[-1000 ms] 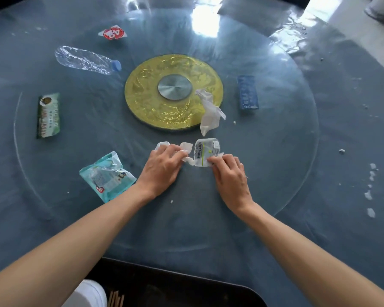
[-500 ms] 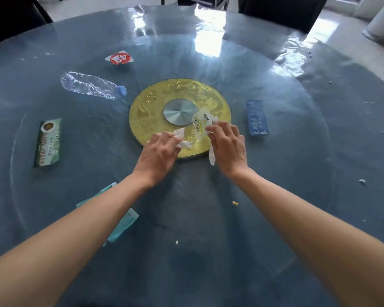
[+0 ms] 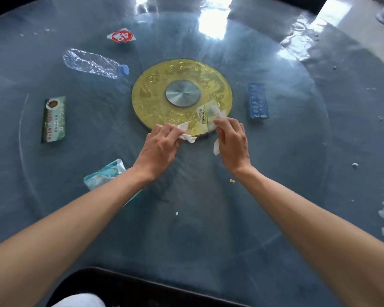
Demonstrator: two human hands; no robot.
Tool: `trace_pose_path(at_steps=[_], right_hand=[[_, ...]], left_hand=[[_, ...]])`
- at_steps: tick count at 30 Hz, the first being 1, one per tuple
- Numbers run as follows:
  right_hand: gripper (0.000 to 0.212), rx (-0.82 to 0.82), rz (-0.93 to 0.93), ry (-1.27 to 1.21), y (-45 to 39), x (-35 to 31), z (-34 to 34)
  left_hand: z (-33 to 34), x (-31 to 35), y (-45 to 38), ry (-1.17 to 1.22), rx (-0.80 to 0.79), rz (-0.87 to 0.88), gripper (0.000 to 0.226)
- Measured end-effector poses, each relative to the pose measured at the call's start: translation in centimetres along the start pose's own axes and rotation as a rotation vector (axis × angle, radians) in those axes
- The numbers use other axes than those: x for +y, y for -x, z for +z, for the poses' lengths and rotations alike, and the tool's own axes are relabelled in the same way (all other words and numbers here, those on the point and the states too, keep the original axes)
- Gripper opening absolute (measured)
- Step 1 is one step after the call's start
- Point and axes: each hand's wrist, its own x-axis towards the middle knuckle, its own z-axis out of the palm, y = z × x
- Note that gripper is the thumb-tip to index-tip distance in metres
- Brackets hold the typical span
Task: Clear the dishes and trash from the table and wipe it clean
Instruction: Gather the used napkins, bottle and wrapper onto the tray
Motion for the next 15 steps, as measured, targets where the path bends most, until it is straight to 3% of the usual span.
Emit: trace_pose_path(at_steps=[3, 7, 15], right_hand=[[0.022, 0.034, -0.033, -0.046, 2.3, -1.3, -2.7], [0.019, 0.073, -0.084, -0.097, 7.0, -3.6, -6.1], [0.017, -0.021, -0.06, -0.213, 23.8, -9.2, -11.9]], left_hand=[[-2.0, 2.5, 2.3, 0.056, 0.029, 0.01, 0.035], [-4.3, 6.4, 6.8, 0.122, 0.106, -0.013, 0.026], [-7.5, 13.9, 21.8, 0.287, 0.095, -0.187, 0.026]])
